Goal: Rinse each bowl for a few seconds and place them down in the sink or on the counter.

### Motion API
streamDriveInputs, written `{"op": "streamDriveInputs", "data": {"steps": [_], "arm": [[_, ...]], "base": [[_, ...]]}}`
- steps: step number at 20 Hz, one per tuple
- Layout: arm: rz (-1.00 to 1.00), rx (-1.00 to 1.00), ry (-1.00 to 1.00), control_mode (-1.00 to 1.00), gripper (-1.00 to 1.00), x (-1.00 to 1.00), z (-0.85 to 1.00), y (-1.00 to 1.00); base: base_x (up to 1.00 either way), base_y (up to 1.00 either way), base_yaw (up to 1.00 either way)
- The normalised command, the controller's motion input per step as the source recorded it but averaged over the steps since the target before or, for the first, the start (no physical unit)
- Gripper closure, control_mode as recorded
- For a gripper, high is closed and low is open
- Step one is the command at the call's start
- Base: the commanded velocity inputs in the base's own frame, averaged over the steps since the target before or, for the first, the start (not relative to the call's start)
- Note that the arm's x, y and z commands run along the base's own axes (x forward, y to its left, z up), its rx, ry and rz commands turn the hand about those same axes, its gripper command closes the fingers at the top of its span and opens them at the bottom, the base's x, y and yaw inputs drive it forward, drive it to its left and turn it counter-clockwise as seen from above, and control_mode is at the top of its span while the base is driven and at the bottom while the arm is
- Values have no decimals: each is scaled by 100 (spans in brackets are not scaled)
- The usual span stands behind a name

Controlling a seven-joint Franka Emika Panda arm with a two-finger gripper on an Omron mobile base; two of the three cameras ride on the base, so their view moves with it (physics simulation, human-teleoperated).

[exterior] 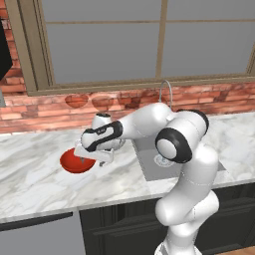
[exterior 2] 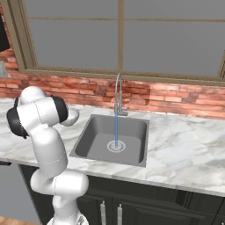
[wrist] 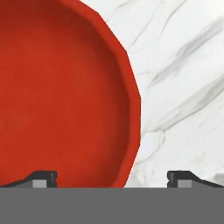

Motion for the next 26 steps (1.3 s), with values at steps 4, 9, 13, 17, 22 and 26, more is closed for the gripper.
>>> {"op": "streamDriveInputs", "data": {"steps": [4, 9, 13, 17, 22, 26], "arm": [[0, 0, 1, -100, -100, 4, -17, 0], [0, 0, 0, -100, -100, 6, -16, 2], [0, 0, 0, -100, -100, 8, -13, 9], [0, 0, 0, -100, -100, 8, -11, 14], [0, 0, 0, -100, 100, 7, -10, 16], [0, 0, 0, -100, 100, 0, -1, 5]], "base": [[0, 0, 0], [0, 0, 0], [0, 0, 0], [0, 0, 0], [0, 0, 0], [0, 0, 0]]}}
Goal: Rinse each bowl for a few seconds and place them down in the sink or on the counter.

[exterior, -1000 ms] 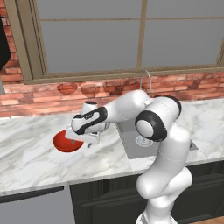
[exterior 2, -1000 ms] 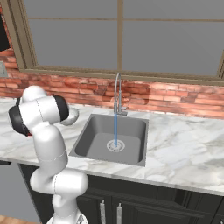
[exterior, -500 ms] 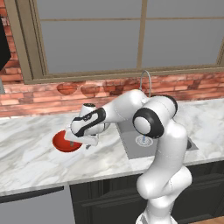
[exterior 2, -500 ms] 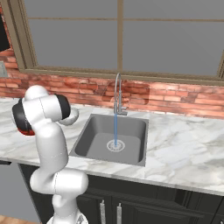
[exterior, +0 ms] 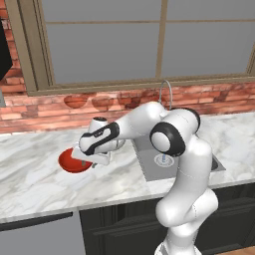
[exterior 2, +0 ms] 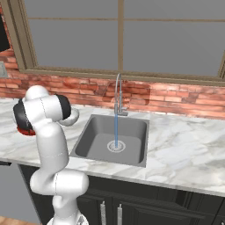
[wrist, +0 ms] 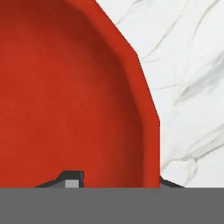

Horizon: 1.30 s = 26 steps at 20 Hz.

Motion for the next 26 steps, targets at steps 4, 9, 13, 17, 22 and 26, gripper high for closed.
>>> {"op": "streamDriveInputs", "data": {"steps": [4, 9, 13, 17, 22, 26], "arm": [[-3, 0, -1, -100, 100, 0, 0, 0], [-7, 0, -1, -100, 100, -8, 3, -1], [-11, 0, -7, -100, 100, -17, 24, -8], [-17, 1, -15, -100, 100, -17, 41, -18], [-21, 3, -13, -100, 100, -15, 43, -25], [-23, 4, -11, -100, 100, -19, 44, -32]], "base": [[0, 0, 0], [0, 0, 0], [0, 0, 0], [0, 0, 0], [0, 0, 0], [0, 0, 0]]}}
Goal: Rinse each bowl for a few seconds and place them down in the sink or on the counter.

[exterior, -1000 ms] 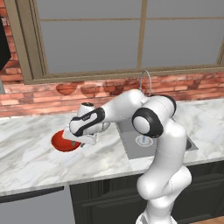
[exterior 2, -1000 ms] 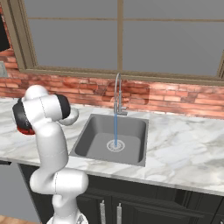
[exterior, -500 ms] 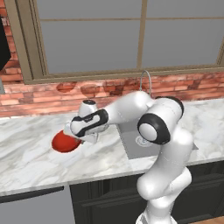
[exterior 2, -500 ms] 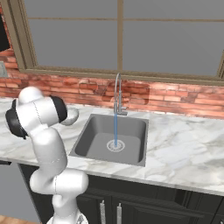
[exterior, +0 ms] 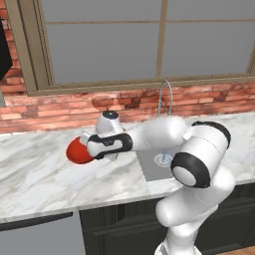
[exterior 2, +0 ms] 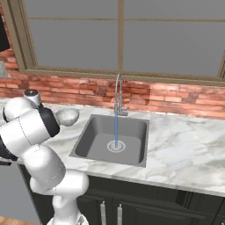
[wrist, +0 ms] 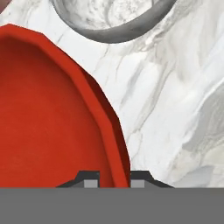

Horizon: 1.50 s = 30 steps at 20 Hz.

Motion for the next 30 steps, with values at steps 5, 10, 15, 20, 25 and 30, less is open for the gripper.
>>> {"op": "streamDriveInputs", "data": {"steps": [5, 10, 15, 20, 25, 30], "arm": [[-25, 5, -7, -100, 100, -24, 32, -30], [-29, 3, -4, -100, 100, -21, 28, -29], [-29, 3, -2, -100, 100, -24, 31, -33], [-27, 3, -3, -100, 100, -29, 32, -31], [-21, 9, 0, -100, 100, -26, 30, -39], [-19, 10, 2, -100, 100, -18, 14, -46]], "base": [[0, 0, 0], [0, 0, 0], [0, 0, 0], [0, 0, 0], [0, 0, 0], [0, 0, 0]]}}
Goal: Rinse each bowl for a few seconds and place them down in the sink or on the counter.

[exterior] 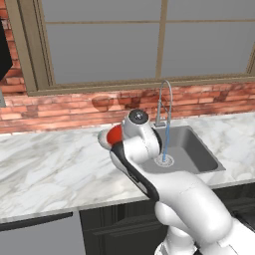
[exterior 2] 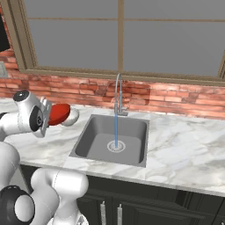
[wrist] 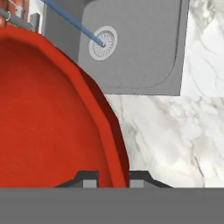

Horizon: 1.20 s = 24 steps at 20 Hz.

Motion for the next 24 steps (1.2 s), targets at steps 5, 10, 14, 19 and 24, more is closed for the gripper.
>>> {"op": "streamDriveInputs", "data": {"steps": [5, 10, 14, 19, 24], "arm": [[-17, 7, 4, -100, 100, -6, 2, -45], [-15, 5, 5, -100, 100, 0, 0, -41], [-13, 0, 0, -100, 100, 1, 0, -32], [-14, 0, 0, -100, 100, 9, 0, -29], [-14, 0, 3, -100, 100, 27, -2, -15]], "base": [[0, 0, 0], [0, 0, 0], [0, 0, 0], [0, 0, 0], [0, 0, 0]]}}
